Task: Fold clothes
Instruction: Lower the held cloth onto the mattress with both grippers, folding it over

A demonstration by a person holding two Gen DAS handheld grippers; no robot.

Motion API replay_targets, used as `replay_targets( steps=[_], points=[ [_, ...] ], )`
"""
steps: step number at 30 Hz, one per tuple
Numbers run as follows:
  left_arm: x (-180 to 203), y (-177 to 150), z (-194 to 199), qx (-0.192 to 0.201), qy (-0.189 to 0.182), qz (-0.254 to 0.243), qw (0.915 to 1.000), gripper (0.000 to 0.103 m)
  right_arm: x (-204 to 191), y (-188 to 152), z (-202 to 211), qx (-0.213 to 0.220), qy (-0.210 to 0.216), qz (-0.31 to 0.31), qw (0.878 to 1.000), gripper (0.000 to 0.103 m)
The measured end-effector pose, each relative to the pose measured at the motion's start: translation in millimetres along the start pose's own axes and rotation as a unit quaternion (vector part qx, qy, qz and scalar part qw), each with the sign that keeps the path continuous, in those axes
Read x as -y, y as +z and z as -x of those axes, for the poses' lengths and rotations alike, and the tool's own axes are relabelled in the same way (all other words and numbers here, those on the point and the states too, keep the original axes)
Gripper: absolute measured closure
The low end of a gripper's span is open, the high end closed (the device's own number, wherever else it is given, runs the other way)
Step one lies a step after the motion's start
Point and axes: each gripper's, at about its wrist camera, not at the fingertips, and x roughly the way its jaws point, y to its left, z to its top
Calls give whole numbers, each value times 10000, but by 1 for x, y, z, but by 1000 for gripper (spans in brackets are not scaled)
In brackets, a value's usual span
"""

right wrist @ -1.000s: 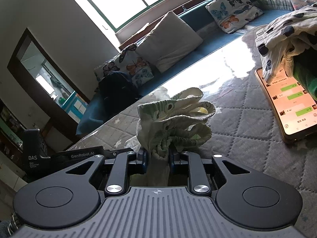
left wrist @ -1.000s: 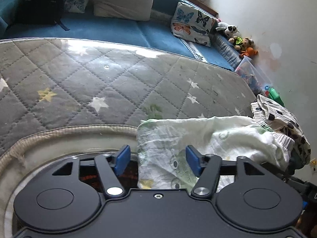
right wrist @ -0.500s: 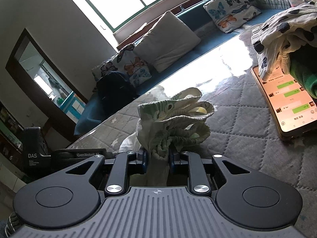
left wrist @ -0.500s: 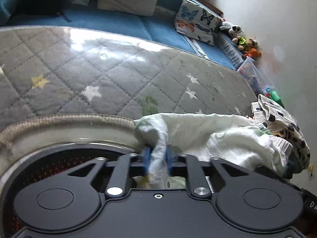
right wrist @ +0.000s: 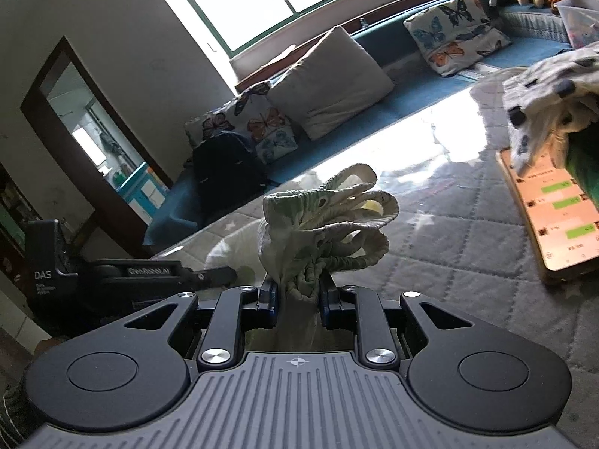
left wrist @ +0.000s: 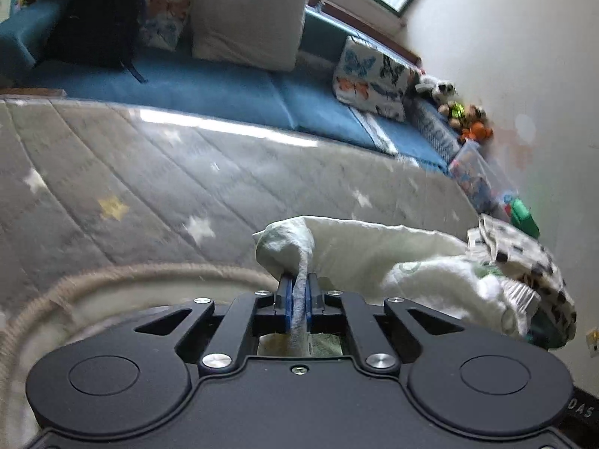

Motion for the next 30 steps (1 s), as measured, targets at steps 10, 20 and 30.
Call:
replay_targets(
  steps=[10, 20, 30],
  points=[
    [-38, 60, 26, 528, 519, 65, 9972, 96, -54, 11, -64, -148, 291, 258, 9991, 82],
    [-75, 74, -9, 337, 914, 192, 9951, 96, -68, 8, -134, -535, -198, 587, 9966, 82],
    [-93, 63, -12, 376, 1054, 315, 9932, 74, -63, 1, -143, -619, -428, 649, 9951, 73]
  ],
)
